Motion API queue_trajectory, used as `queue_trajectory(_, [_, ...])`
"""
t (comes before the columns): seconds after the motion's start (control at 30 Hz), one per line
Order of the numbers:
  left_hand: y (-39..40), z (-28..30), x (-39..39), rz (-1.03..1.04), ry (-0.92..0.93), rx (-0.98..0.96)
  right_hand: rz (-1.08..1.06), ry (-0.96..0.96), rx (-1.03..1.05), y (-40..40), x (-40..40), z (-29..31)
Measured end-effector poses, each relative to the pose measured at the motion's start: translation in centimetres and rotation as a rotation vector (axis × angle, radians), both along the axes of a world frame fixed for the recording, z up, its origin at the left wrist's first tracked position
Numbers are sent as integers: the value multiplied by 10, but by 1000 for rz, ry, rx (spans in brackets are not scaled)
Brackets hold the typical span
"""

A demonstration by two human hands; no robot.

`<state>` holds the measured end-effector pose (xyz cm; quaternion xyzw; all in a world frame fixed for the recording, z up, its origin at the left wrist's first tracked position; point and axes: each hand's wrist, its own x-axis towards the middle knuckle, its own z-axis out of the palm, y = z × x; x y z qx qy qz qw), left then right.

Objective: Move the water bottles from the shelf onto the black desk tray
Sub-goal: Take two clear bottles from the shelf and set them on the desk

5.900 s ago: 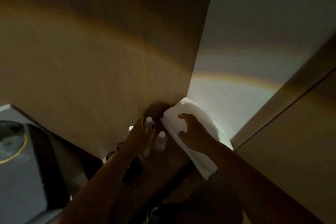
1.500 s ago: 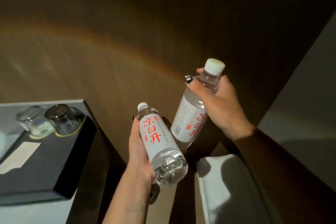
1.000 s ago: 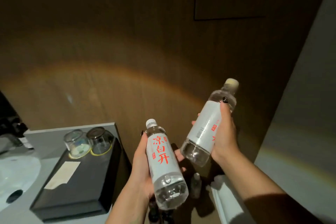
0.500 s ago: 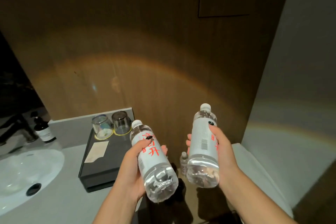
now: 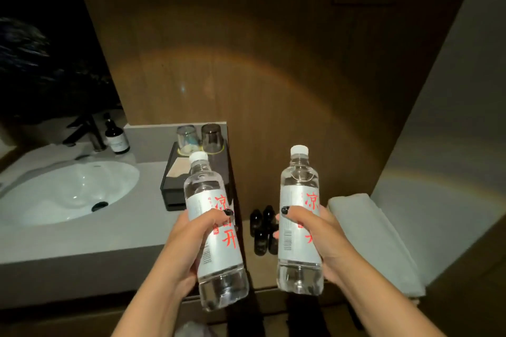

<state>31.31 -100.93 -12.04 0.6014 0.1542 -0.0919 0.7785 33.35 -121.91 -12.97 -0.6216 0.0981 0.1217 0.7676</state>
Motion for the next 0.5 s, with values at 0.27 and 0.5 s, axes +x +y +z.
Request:
queue_trajectory(0.27, [27,-25,-102,118,130,37,144,-10,-169,50,-80,-16])
queue_trajectory(0.5, [90,-30,-148,207,123,31,288,-45,-326,127,-110,-19])
